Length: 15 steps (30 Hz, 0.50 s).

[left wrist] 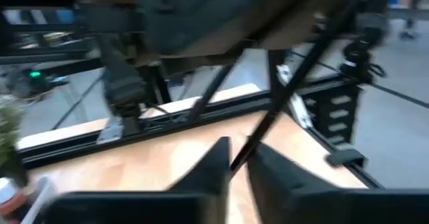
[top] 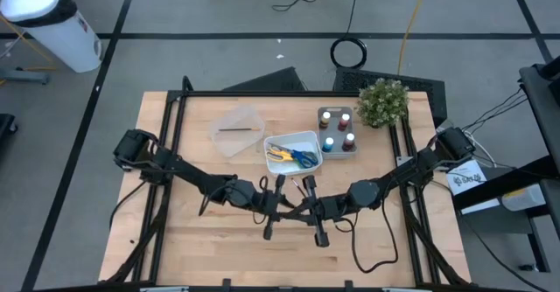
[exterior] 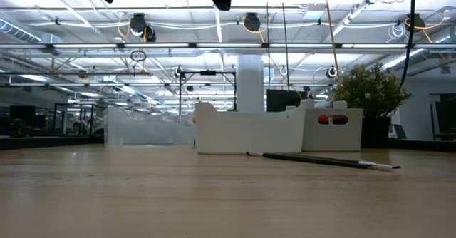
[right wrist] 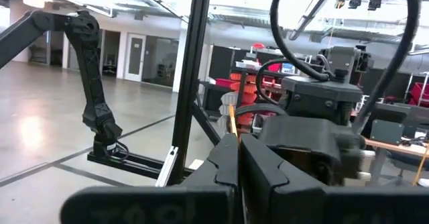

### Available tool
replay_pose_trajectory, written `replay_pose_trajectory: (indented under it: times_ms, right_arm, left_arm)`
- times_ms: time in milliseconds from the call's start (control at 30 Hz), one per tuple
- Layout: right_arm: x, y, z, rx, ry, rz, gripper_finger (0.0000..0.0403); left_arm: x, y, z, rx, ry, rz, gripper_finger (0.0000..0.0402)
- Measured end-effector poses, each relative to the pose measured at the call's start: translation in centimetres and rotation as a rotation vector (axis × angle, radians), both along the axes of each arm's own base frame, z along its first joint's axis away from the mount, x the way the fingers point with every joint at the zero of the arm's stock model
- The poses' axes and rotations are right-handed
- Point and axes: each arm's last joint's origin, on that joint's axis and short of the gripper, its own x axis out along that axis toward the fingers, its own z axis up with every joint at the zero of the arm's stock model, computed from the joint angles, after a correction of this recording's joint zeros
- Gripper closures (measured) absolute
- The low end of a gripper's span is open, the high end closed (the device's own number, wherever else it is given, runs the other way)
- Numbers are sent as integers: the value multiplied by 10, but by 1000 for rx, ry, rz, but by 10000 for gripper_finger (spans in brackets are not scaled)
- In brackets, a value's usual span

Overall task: Pick & Place Paint Supplies
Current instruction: Put the bottom gold paint brush in the transparent bin

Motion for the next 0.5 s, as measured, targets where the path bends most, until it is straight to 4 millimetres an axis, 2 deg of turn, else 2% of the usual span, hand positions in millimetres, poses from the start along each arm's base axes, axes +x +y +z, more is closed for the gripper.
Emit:
replay_pose_trajectory:
  times_ms: [67,167,300,500]
  right_arm:
    - [0,-1,1,4,-4,-9,402]
    - [0,-1,2,-1,-10,-9,402]
    - [-1,2,2,6,-11,-10,400]
    - [-2,2,3,13,-15,-42,386]
  left_arm:
    - [-2,-2,1,5,1,-39,383]
    - [-7,-2,9,12,19,-25,379]
    - [-21,0,18,75,129,79,390]
    - [-40,2,33,92,200,221,384]
